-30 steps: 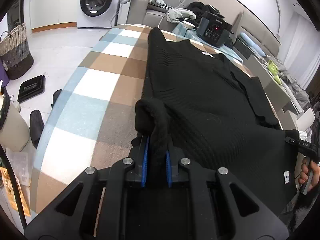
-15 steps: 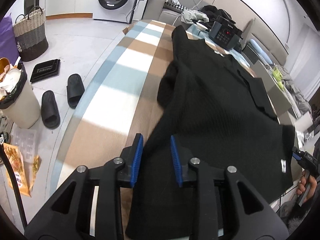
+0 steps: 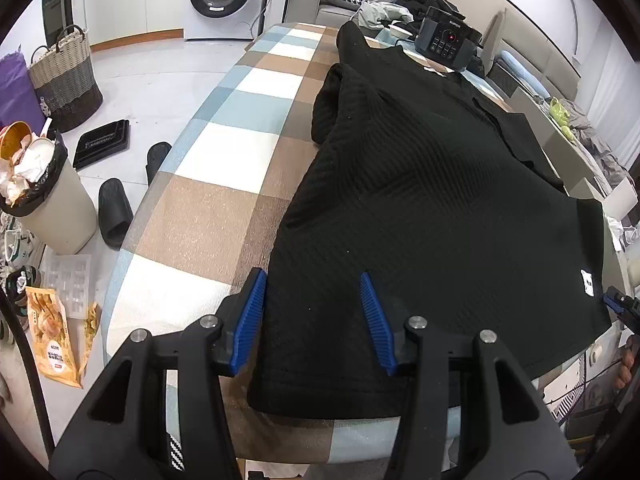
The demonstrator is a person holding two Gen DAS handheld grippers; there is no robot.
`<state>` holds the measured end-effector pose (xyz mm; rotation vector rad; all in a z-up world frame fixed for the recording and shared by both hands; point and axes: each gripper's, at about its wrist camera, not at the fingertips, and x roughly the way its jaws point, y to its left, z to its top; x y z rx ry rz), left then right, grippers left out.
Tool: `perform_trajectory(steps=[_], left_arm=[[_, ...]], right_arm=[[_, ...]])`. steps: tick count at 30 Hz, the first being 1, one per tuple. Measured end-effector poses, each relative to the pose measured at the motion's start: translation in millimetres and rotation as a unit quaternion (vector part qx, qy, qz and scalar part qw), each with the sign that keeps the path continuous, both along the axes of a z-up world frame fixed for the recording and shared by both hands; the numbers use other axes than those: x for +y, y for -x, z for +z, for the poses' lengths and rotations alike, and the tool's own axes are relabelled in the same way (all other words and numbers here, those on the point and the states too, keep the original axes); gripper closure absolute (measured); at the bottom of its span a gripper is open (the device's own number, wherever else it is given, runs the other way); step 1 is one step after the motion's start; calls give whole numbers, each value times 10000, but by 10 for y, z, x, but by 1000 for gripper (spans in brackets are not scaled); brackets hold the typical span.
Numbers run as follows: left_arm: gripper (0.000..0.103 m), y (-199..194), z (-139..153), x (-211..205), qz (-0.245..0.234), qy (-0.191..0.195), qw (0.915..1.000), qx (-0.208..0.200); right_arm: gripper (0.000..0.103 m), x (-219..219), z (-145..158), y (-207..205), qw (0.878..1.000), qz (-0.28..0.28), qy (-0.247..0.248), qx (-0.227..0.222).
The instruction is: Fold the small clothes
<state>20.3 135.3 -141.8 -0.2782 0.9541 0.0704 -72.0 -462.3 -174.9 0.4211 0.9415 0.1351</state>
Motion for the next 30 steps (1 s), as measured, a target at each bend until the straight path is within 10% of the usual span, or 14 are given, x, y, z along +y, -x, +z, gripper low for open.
perform_trajectory(steps=[18,28,30], left_arm=[[43,148,54,75,164,51,9998,83],[43,210,29,5,103,-62,9998,169],[56,210,32,-36,-30,-41,9999,132]], right_arm=[[47,-239,-140,127,9995,-320,-53,57],[47,-194,-219,94,9942,69,-1051,-226],[47,-175,-211,96,9946,77,-1011,-211]])
